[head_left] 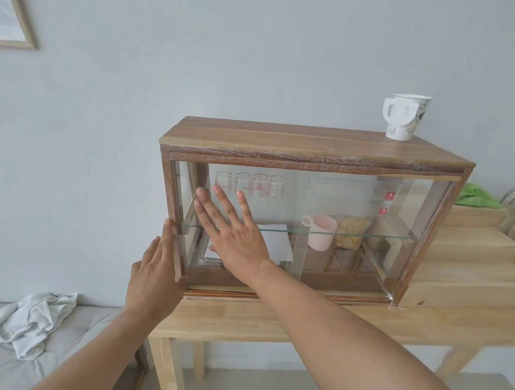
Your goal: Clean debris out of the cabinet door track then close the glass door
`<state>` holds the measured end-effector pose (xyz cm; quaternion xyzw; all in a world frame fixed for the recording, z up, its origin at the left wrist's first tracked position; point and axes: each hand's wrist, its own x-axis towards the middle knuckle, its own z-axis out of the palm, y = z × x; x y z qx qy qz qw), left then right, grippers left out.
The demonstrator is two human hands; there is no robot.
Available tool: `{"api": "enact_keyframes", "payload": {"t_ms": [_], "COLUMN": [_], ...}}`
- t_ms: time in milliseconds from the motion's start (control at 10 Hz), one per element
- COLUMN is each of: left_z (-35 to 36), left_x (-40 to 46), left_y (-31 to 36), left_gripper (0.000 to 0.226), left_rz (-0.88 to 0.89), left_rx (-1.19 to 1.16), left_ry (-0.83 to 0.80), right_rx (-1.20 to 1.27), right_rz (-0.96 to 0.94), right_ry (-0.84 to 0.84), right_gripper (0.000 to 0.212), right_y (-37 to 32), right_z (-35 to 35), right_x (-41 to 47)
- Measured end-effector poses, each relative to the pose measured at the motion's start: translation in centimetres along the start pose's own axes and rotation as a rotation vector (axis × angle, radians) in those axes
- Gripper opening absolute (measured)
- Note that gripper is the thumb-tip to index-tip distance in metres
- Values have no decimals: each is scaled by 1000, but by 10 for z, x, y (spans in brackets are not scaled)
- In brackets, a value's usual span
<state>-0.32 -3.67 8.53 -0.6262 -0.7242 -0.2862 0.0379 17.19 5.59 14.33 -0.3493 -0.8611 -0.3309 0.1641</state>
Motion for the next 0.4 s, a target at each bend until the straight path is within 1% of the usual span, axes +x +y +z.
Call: {"api": "enact_keyframes", "payload": {"t_ms": [100,200,300,400], "left_z": [-2,-9,-15,-21], "left_x": [-6,-10,-8,2], "left_y": [8,28,53,82], "left_gripper": [115,101,100,101], "left_rz": [33,134,218,312], "left_rx": [215,327,406,436], "left_ry": [-3,6,-67,-170], "right_rx": [71,209,278,300], "right_rz": [-81,-113,-27,136], "right_ry": [4,-13,-81,-203], "right_gripper": [99,100,97,90], "right_y": [10,26,47,76], "right_z": [-12,-28,-36,-53], "right_x": [-8,-26,-63,-102]}}
